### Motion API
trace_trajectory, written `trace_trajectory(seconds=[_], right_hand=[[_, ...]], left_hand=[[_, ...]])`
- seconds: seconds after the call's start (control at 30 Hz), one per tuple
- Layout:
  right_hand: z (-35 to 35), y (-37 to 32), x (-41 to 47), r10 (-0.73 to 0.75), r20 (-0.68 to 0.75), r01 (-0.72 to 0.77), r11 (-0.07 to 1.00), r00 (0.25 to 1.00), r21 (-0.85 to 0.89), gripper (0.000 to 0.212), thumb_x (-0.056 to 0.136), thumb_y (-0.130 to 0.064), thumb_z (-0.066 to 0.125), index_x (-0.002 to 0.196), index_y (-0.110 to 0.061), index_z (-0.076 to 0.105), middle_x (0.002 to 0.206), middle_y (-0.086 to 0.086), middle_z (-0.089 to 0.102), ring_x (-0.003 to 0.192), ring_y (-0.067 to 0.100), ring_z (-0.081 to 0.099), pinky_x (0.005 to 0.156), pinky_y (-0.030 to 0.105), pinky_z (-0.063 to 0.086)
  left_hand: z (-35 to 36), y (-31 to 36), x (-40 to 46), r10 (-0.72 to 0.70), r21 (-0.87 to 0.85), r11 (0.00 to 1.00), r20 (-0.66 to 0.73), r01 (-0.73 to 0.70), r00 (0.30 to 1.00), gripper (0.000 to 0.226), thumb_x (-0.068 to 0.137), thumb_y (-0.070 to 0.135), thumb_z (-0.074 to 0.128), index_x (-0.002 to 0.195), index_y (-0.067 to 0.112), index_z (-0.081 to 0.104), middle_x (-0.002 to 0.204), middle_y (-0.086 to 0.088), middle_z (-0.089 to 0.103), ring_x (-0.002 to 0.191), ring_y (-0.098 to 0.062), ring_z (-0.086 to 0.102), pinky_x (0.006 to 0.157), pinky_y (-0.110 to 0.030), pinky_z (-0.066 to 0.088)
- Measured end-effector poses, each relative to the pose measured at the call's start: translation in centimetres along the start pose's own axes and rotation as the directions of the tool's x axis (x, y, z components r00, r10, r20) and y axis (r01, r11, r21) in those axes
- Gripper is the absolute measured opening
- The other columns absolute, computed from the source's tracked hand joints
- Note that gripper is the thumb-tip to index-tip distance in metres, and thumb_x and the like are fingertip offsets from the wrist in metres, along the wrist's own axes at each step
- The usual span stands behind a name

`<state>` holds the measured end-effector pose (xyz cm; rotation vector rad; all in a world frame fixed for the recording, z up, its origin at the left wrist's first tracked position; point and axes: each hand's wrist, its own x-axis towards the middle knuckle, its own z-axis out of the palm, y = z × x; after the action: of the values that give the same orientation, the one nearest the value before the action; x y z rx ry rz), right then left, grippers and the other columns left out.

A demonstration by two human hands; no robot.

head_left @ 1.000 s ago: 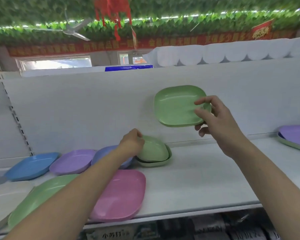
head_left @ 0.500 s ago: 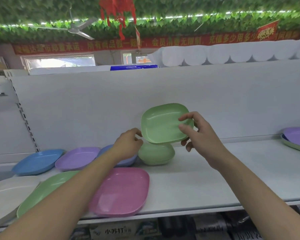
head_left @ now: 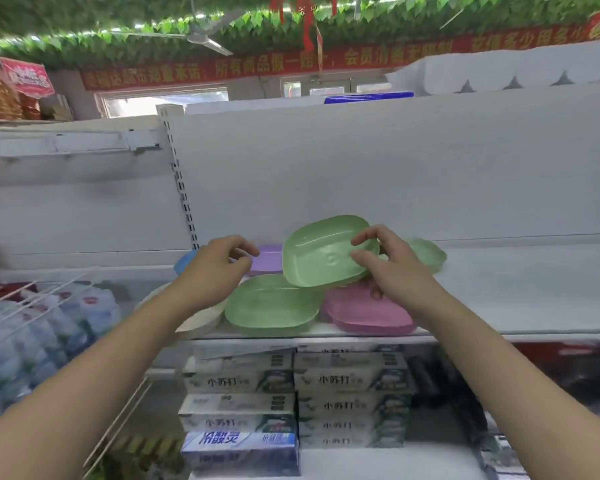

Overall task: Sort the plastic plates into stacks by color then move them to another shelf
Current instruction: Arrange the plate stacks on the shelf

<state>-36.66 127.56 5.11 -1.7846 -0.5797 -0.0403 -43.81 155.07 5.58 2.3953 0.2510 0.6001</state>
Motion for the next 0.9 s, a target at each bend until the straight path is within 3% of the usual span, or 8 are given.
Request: trace_trajectory(seconds=[0.23,0.3,0.33,0.4,0.43,0.5,0.63,0.9], right_hand=[[9.2,-3.3,-3.2,0.017,-0.002,-0.018,0.986,1.000,-0.166,0.018,0.099,-0.025,0.061,0.117,-0.023,0.058,0.070,0.006,0.061,0.037,0.000,0.048,0.041,0.016,0.036],[10.5,-3.5,-3.3,0.022,-0.004,-0.022,0.965,1.000,-0.261,0.031,0.099,-0.028,0.060,0.129,-0.024,0.056,0.076,0.004,0.064,0.043,-0.002,0.053,0.050,0.018,0.041],[10.8,-3.4,-3.4,0.028,0.007,-0.024,0.943,1.000,-0.332,0.040,0.099,-0.034,0.059,0.138,-0.026,0.052,0.088,0.004,0.068,0.056,-0.001,0.060,0.060,0.022,0.045],[10.7,-2.6,-3.2,0.060,0.040,-0.032,0.863,0.997,-0.504,0.062,0.098,-0.049,0.057,0.154,-0.032,0.036,0.131,0.009,0.062,0.103,0.013,0.066,0.091,0.032,0.048],[10.5,-2.2,-3.1,0.088,0.045,-0.046,0.815,0.995,-0.577,0.070,0.097,-0.055,0.055,0.158,-0.034,0.026,0.147,0.012,0.051,0.123,0.022,0.059,0.103,0.040,0.045],[9.9,-1.7,-2.9,0.136,0.019,-0.090,0.748,0.991,-0.658,0.078,0.096,-0.060,0.052,0.161,-0.036,0.016,0.160,0.014,0.038,0.142,0.028,0.044,0.112,0.049,0.040],[9.1,-2.0,-2.9,0.150,-0.012,-0.114,0.698,0.989,-0.707,0.074,0.098,-0.058,0.050,0.161,-0.032,0.022,0.156,0.008,0.044,0.143,0.026,0.042,0.111,0.050,0.042],[9.8,-1.8,-3.2,0.120,-0.008,-0.071,0.527,0.993,-0.847,0.058,0.096,-0.059,0.046,0.142,-0.023,0.052,0.137,0.003,0.060,0.114,0.027,0.063,0.092,0.046,0.054]], left_hand=[[-6.9,-5.5,-4.5,0.029,0.009,1.000,-0.009,-0.029,1.000,0.020,0.094,0.019,0.058,0.098,0.036,0.068,0.102,0.011,0.070,0.091,-0.010,0.065,0.084,-0.036,0.052],[-7.9,-6.1,-5.3,0.032,-0.011,0.999,0.001,-0.032,0.999,0.020,0.095,0.018,0.058,0.100,0.034,0.069,0.103,0.009,0.070,0.093,-0.013,0.065,0.087,-0.037,0.053],[-8.3,-6.3,-5.7,0.039,-0.024,0.999,0.012,-0.038,0.999,0.020,0.095,0.017,0.058,0.101,0.032,0.069,0.103,0.008,0.070,0.094,-0.014,0.065,0.087,-0.037,0.053],[-8.7,-6.5,-6.2,0.048,-0.059,0.997,0.033,-0.046,0.998,0.020,0.095,0.018,0.057,0.100,0.032,0.069,0.102,0.009,0.070,0.094,-0.014,0.065,0.086,-0.036,0.054],[-8.8,-6.5,-6.4,0.053,-0.073,0.996,0.041,-0.050,0.998,0.019,0.095,0.019,0.057,0.100,0.033,0.069,0.101,0.010,0.070,0.094,-0.013,0.065,0.085,-0.035,0.054],[-8.8,-6.3,-6.5,0.070,-0.090,0.994,0.048,-0.065,0.996,0.018,0.095,0.020,0.058,0.099,0.033,0.070,0.099,0.011,0.070,0.093,-0.012,0.065,0.086,-0.035,0.054],[-8.1,-5.5,-6.5,0.107,-0.134,0.986,0.071,-0.097,0.992,0.019,0.095,0.018,0.058,0.096,0.033,0.069,0.098,0.010,0.070,0.091,-0.013,0.066,0.085,-0.034,0.053],[-7.0,-3.5,-6.8,0.161,-0.189,0.972,0.112,-0.138,0.980,0.021,0.096,0.016,0.057,0.099,0.033,0.069,0.097,0.011,0.069,0.091,-0.012,0.065,0.080,-0.031,0.051]])
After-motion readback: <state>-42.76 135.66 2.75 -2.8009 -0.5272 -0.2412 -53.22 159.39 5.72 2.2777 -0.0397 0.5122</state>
